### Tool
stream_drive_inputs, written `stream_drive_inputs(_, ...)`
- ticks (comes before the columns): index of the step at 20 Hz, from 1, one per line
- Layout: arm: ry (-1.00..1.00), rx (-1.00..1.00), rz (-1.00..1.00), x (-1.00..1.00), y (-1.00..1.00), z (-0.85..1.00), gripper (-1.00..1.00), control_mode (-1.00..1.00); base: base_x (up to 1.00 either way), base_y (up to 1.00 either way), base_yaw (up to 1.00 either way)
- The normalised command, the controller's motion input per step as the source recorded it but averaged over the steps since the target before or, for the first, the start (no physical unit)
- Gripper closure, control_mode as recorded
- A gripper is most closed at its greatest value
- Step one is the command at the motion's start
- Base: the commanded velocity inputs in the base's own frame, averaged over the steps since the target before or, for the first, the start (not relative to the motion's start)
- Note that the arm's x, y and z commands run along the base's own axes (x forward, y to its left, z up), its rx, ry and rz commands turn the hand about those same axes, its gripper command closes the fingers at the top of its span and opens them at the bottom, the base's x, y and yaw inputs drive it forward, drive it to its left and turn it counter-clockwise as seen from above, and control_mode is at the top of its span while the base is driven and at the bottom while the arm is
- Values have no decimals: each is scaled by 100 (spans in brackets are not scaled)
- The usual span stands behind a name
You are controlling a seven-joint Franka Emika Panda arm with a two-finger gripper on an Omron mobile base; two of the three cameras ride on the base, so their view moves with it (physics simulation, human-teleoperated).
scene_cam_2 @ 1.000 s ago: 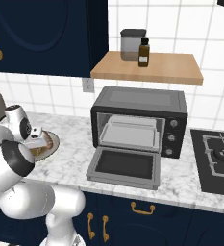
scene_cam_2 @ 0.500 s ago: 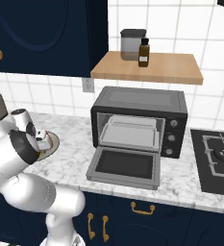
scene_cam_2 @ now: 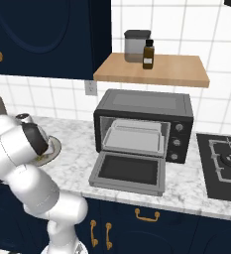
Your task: Pick up the kebab skewer and baguette bread, and place them inside the toaster oven. Close the toaster oven door and start by setting the timer.
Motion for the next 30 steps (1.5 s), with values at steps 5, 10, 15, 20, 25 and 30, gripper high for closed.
stream_drive_inputs(5,0,0,0,17,19,-14,-100,-100,0,0,0)
stream_drive_inputs(10,0,0,0,24,0,-9,-100,-100,0,0,0)
stream_drive_inputs(15,0,0,0,30,0,-18,-100,-100,0,0,0)
stream_drive_inputs(20,0,0,0,5,15,-26,-100,-100,0,0,0)
stream_drive_inputs(25,0,0,0,-1,-1,-20,100,-100,0,0,0)
stream_drive_inputs(30,0,3,0,-20,-16,-10,100,-100,0,0,0)
